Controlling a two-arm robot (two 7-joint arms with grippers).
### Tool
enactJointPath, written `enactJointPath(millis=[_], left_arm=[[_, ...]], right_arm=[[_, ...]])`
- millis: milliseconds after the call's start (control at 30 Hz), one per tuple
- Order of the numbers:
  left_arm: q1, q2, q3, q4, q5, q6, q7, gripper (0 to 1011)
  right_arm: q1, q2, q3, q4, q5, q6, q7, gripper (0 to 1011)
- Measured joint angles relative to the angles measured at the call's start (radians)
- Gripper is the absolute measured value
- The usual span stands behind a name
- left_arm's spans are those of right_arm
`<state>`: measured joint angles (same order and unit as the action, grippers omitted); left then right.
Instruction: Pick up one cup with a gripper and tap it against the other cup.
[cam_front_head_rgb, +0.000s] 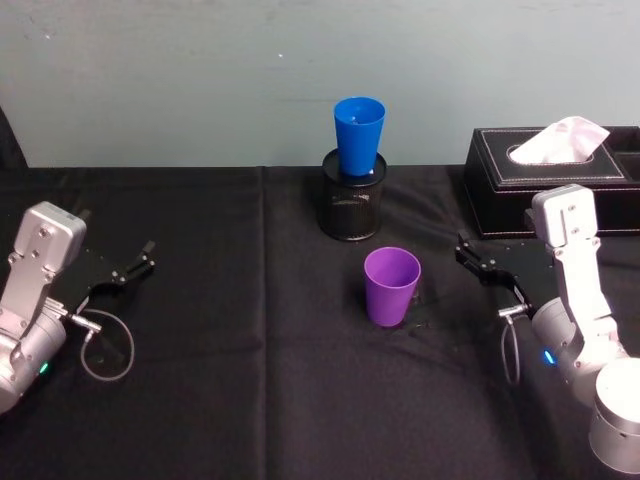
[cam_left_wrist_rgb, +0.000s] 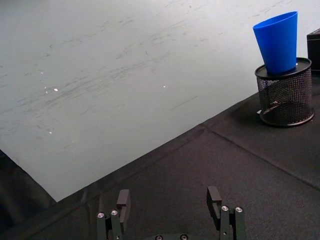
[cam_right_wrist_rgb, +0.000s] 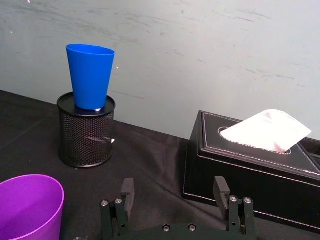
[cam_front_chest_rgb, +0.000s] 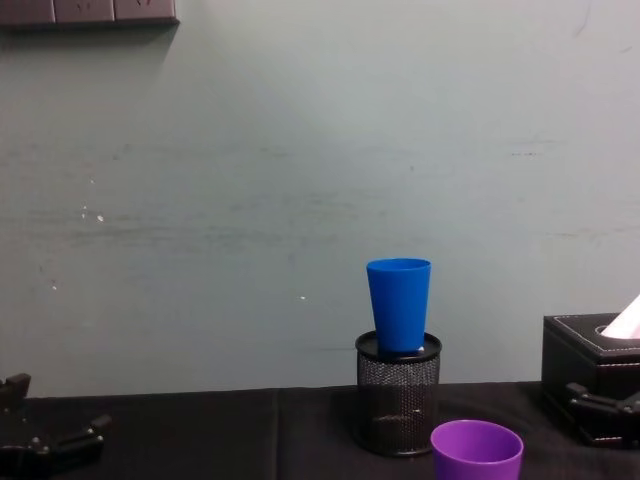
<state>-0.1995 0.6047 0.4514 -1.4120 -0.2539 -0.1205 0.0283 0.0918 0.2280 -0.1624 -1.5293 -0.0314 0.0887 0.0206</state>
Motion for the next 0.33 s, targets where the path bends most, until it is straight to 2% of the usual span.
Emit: enactJointPath(millis=[333], left_arm=[[0.000,0.000,0.000,0.000,0.000,0.000,0.000,1000]], right_arm=[[-0.003,0.001,0.001,-0.004,0.003,0.001,0.000,1004]])
